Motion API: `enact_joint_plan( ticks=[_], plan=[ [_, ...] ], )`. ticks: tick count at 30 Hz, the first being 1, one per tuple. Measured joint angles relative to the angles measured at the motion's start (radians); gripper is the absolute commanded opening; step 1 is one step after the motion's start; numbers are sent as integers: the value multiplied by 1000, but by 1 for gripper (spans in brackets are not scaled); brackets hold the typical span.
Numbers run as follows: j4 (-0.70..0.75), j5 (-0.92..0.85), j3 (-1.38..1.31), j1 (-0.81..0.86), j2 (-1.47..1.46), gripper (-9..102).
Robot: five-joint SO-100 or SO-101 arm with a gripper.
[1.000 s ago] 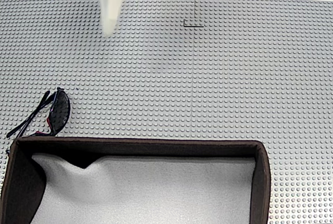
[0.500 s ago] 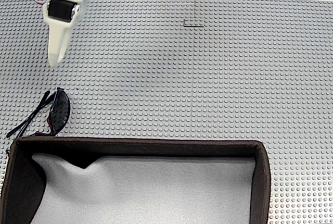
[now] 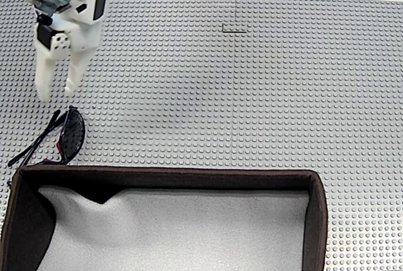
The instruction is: Grasp a glasses and put it in the bin.
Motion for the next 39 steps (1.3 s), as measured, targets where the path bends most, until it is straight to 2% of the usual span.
enact_joint_plan(
  ticks=[4,10,28,39],
  plan=[
    [-38,72,0,49,-92,21],
    [-84,129,2,35,-150,23],
    [-25,186,6,-120,-75,23],
    [-247,181,107,-54,-127,21]
  ],
)
